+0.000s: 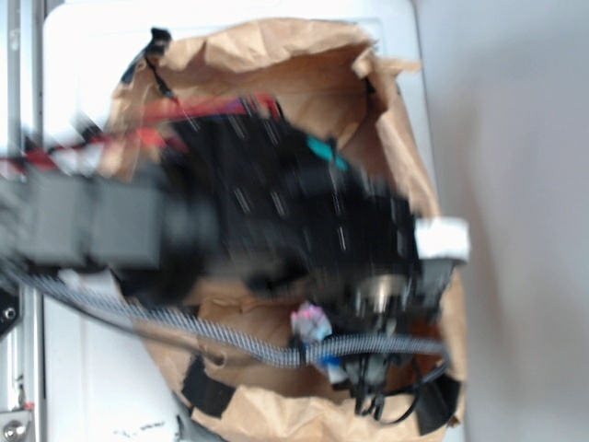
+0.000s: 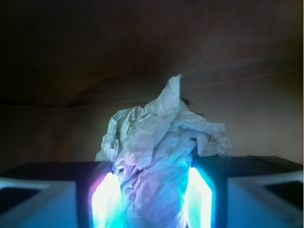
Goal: Grab the white paper.
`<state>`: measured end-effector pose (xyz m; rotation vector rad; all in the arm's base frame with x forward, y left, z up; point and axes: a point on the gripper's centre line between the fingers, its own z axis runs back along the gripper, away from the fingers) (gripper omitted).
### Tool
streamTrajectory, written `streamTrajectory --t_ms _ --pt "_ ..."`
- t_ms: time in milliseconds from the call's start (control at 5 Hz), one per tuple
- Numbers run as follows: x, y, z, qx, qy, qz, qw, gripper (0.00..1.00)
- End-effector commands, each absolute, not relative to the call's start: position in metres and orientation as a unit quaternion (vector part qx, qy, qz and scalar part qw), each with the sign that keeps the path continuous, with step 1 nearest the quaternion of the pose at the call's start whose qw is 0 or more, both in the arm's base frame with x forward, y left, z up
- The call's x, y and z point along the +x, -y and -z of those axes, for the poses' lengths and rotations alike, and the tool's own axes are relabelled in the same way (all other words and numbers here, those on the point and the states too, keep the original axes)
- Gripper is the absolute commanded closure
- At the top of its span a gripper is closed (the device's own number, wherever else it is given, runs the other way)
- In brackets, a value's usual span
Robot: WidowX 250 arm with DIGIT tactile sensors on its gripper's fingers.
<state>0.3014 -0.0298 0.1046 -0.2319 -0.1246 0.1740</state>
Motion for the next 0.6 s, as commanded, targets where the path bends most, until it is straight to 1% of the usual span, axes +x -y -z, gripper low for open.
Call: streamTrajectory --t_ms 0,200,400 --pt "0.242 0.021 -0.197 -0.075 0.197 -0.074 0.975 1.0" --pt "0.232 0.014 -0.187 -0.084 0.175 -0.052 0.98 1.0" --pt "0.233 0.02 -0.181 -0.051 0.174 -0.042 0.983 1.0"
